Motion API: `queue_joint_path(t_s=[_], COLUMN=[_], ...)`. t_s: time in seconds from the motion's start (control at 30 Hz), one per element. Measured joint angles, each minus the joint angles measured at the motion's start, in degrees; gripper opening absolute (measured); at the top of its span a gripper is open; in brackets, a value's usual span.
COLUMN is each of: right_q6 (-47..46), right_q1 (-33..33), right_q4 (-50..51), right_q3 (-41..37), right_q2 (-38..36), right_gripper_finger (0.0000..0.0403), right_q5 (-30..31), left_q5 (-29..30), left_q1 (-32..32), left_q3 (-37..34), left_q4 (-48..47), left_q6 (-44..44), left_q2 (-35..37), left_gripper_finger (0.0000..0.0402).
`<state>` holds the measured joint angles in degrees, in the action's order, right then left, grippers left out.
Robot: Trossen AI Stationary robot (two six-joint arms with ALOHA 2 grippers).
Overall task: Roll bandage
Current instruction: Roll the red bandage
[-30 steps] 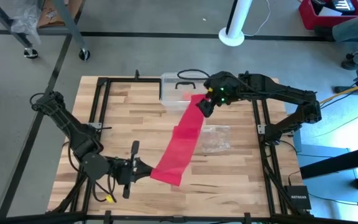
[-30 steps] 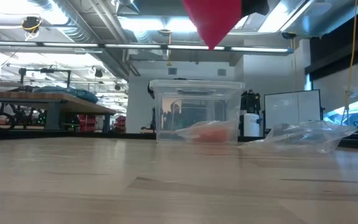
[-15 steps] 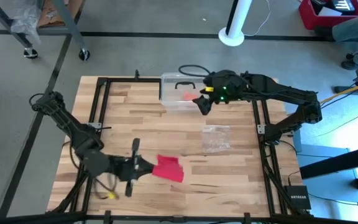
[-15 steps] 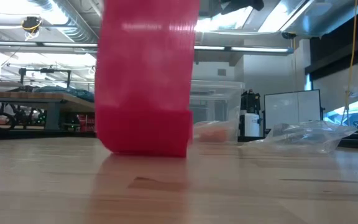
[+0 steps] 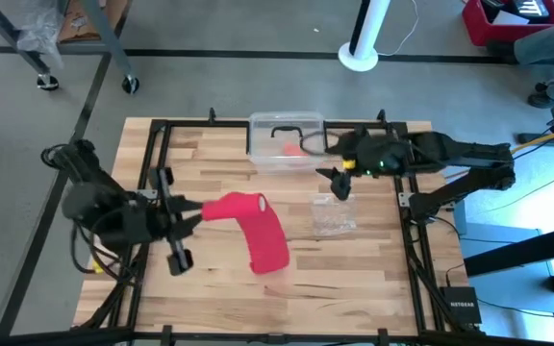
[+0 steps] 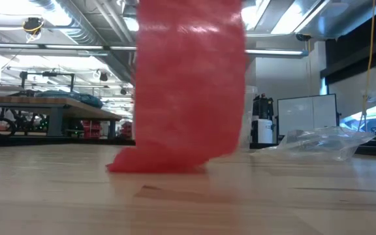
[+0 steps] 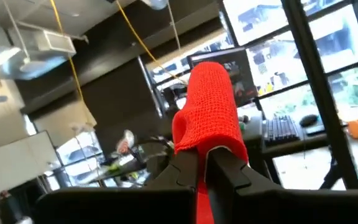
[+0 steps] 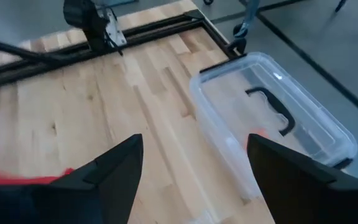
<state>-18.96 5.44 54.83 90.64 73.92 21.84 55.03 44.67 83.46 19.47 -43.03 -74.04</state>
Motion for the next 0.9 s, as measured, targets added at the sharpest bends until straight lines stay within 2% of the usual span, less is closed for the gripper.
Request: queue_joint_path(t_s=[0.13, 0.2, 0.4, 0.53, 0.7, 0.8, 0.9], right_q6=[0.1, 0.7, 2.6, 2.5, 2.0, 0.5, 1.4], right_q1=[4.1, 6.0, 10.7, 12.9, 13.3, 13.3, 13.3], right_q4=[-5.1, -10.7, -32.9, -48.2, -55.0, -57.7, -64.6], right_q3=[-7.8, -13.5, -34.2, -45.3, -51.8, -52.4, -52.4], right_q2=[-3.7, -6.4, -13.9, -14.8, -11.2, -7.9, -4.9], right_gripper_finger=[0.0289, 0.0289, 0.0289, 0.0289, 0.0289, 0.0289, 0.0289], right_q5=[4.4, 4.6, 2.1, 1.5, -0.1, -2.1, -4.0], left_q5=[-0.1, 0.0, -0.2, -0.2, -1.9, -4.1, -5.7], left_q1=[-1.2, -1.7, -2.4, -2.6, -4.4, -6.0, -7.1], left_q3=[7.1, 9.1, 11.2, 10.8, 10.8, 10.8, 10.7], left_q4=[-15.8, -21.0, -26.2, -27.8, -32.0, -33.9, -37.1], left_q6=[7.1, 10.3, 15.2, 16.1, 19.8, 22.7, 26.5], left_q2=[-0.2, -0.2, -0.2, -0.2, -0.8, -1.1, -1.1], left_gripper_finger=[0.0004, 0.0004, 0.0004, 0.0004, 0.0004, 0.0004, 0.0004])
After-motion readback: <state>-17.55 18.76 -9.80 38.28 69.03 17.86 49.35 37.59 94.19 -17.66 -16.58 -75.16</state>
